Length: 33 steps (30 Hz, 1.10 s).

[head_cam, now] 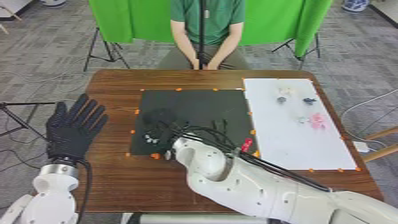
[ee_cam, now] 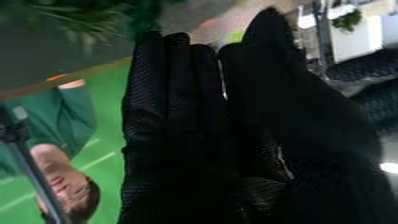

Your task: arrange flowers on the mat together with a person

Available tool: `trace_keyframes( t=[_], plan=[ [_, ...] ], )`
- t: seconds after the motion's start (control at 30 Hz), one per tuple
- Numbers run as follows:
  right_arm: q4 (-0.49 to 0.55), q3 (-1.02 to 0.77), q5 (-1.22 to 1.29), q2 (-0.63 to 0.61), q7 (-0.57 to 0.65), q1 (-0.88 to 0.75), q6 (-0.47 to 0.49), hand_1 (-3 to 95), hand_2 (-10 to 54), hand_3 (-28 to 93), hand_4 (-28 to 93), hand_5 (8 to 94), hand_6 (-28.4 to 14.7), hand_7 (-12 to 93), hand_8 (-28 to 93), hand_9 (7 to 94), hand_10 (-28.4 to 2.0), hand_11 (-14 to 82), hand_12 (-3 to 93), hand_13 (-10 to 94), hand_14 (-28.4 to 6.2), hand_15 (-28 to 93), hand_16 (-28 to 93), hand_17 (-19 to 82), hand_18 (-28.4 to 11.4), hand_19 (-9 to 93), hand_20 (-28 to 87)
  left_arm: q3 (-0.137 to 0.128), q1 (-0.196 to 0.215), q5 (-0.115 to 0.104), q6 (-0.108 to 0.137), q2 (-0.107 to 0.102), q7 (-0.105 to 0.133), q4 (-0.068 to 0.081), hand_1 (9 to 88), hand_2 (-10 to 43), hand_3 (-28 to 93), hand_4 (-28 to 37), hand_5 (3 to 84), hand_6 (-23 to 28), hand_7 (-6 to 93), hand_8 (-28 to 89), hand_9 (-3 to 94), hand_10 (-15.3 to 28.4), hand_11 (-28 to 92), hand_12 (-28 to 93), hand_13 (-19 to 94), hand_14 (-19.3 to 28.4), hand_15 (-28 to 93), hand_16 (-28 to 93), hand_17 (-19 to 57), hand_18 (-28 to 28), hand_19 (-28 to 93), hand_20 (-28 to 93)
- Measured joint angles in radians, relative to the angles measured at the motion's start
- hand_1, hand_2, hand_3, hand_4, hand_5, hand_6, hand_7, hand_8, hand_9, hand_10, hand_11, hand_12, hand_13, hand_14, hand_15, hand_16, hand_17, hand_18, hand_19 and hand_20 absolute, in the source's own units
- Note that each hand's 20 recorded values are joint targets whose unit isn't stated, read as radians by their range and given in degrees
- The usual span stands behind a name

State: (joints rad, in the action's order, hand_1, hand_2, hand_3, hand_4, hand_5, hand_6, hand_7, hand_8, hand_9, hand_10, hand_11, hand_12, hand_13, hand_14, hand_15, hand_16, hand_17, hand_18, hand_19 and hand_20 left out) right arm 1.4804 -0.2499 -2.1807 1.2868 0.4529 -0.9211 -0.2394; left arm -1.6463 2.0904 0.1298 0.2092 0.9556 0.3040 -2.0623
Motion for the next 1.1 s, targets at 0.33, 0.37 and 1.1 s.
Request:
trace_keyframes(
  t=[0.33, 0.37, 1.1],
  plan=[
    [-0.009, -0.041, -0.031, 0.000, 0.003, -0.018, -0.024, 63.0, -9.5, 43, -28, 55.6, 0.1, 48, 0, 55.1, -13.8, 22.2, 19.3, 48, -10.7, 39, 16, 33, -13.2, 56, 20, -0.011, 0.019, -0.003, 0.000, 0.009, 0.011, -0.012, 26.9, 11.3, 68, -28.3, 40.1, 7.3, 11.3, -9, 32.8, 13.0, 16, 8, 24, 14.3, 25, -5, -4.9, 13.2, 28, 13],
    [-0.003, -0.068, -0.029, 0.000, -0.005, -0.033, -0.022, 60.7, -9.5, 46, -28, 55.6, -0.1, 48, -1, 55.1, -13.9, 22.3, 19.2, 48, -10.8, 39, 16, 33, -13.3, 56, 19, -0.016, 0.025, -0.003, 0.000, 0.011, 0.014, -0.016, 26.9, 11.4, 68, -28.3, 40.1, 7.3, 11.3, -9, 32.8, 13.0, 16, 8, 24, 14.3, 25, -5, -4.9, 13.2, 28, 13],
    [0.459, -0.679, 0.722, -0.195, -0.416, -0.399, 0.011, 23.5, 9.4, 71, -25, 41.2, -4.4, 18, -11, 39.1, -16.8, 8.1, 16.7, 32, -14.9, 24, 16, 18, -15.2, 38, 13, -0.061, 0.073, 0.003, -0.019, 0.040, 0.022, -0.036, 25.8, 12.6, 67, -28.3, 39.7, 7.0, 10.4, -9, 32.8, 13.0, 15, 7, 24, 13.6, 23, -6, -4.5, 13.0, 27, 12]
  ],
)
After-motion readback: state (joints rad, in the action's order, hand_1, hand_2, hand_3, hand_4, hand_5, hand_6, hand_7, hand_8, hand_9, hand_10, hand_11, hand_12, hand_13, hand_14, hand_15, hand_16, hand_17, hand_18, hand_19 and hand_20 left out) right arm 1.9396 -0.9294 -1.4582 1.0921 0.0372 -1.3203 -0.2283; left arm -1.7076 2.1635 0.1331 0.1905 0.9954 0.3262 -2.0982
